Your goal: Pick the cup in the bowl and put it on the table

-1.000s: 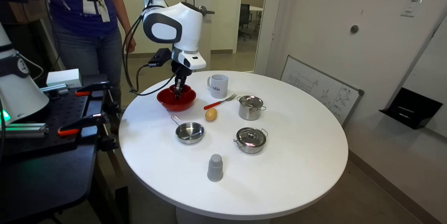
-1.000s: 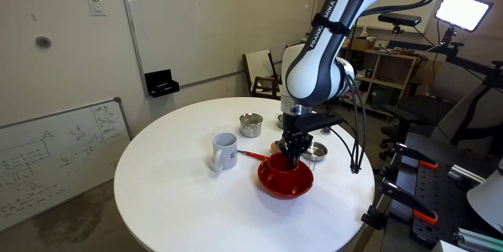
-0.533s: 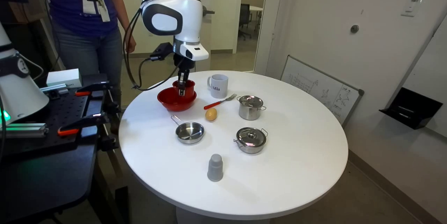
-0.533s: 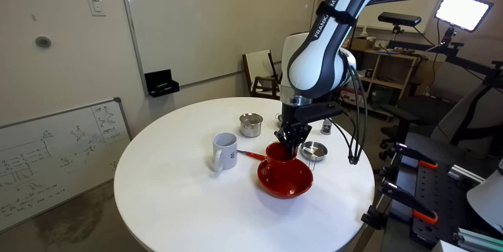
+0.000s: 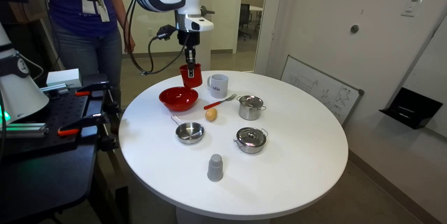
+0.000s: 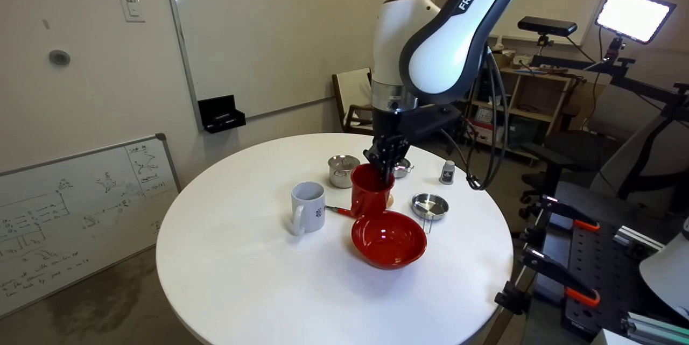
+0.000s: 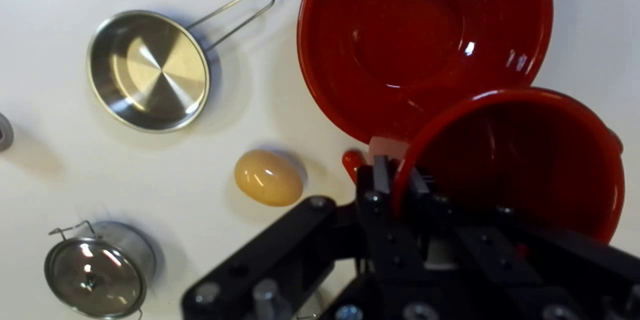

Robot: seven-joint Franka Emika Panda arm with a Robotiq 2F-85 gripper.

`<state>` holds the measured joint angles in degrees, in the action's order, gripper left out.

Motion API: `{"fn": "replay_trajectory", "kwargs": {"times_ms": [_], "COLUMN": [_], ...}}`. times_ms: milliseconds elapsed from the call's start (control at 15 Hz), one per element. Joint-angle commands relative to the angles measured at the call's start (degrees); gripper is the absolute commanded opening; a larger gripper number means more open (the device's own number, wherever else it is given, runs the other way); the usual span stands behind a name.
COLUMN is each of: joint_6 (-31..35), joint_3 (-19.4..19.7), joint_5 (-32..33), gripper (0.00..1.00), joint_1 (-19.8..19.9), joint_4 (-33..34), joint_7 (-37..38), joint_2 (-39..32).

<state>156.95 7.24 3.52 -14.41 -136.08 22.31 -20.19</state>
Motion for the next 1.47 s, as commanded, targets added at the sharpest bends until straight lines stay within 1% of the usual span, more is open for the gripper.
{"fn": "replay_trajectory", "kwargs": {"times_ms": [0, 267, 533, 1000, 1400], "joint_6": [-3.7, -6.0, -8.4, -12.5, -16.1], "joint_3": [-2.4, -6.9, -9.9, -12.4, -13.5], "joint_5": [2.8, 1.2, 1.2, 1.4, 1.1], "gripper": [0.02, 0.02, 0.02, 0.02, 0.02], "joint_1": [0.2, 2.1, 3.0, 4.5, 6.6], "joint_4": [3.3, 7.9, 13.3, 22.4, 28.1], "joint_7": [-2.0, -8.3, -14.7, -23.9, -29.4], "joint_2": [0.3, -2.3, -6.2, -14.9, -21.6]}}
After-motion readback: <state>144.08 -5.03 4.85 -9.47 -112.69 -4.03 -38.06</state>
